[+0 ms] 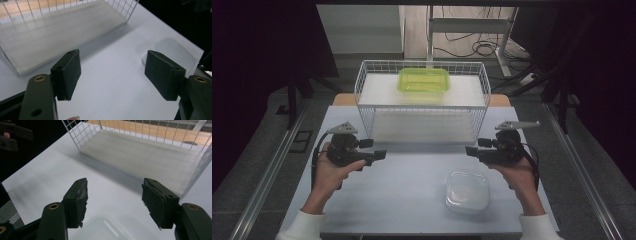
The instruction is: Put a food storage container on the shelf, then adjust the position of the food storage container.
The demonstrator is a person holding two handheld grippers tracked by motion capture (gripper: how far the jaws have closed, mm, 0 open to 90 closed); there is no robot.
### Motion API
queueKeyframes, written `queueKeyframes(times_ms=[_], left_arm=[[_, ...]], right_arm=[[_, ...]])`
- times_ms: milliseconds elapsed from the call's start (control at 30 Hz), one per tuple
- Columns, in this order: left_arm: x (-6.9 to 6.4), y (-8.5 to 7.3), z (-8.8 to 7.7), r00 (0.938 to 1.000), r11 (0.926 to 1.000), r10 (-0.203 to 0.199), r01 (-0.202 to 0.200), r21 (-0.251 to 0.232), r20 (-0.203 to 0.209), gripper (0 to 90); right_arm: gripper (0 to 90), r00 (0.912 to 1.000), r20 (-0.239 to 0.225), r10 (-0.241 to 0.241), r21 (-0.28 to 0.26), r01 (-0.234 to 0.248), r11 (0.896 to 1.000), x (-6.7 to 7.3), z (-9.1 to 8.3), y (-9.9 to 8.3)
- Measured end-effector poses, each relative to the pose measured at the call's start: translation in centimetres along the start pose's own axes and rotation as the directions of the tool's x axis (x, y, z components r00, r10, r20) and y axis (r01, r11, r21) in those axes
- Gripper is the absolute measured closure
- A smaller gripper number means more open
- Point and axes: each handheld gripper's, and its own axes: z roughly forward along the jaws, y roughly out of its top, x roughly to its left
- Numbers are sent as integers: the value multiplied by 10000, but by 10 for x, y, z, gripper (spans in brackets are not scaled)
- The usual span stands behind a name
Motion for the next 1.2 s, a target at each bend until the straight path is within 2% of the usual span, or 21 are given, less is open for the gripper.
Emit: queueKeyframes(times_ms=[100,200,300,433,633,867,1200], left_arm=[[-1,-7,6,10000,9998,-19,19,191,8,291],[-3,-12,9,9999,9993,74,-69,373,-148,291],[-3,-19,14,9998,9986,80,-70,517,-190,292],[0,-24,14,9996,9985,50,-34,546,-293,291],[6,-31,15,9992,9976,-148,172,671,-365,295],[5,-32,17,9993,9973,-55,83,726,-380,290],[4,-33,22,9991,9952,54,-12,978,-421,281]], right_arm=[[369,9999,91,-43,94,43,9999,2,1,-18],[364,9996,259,-114,546,99,9985,1,4,-28],[363,9999,116,64,710,-72,9975,0,6,-41],[363,9995,281,129,975,-156,9951,-5,10,-52],[358,9982,354,479,815,-507,9954,-15,9,-55],[358,9964,662,521,843,-576,9948,-21,5,-59],[358,9920,914,872,1046,-966,9898,-26,-1,-70]])
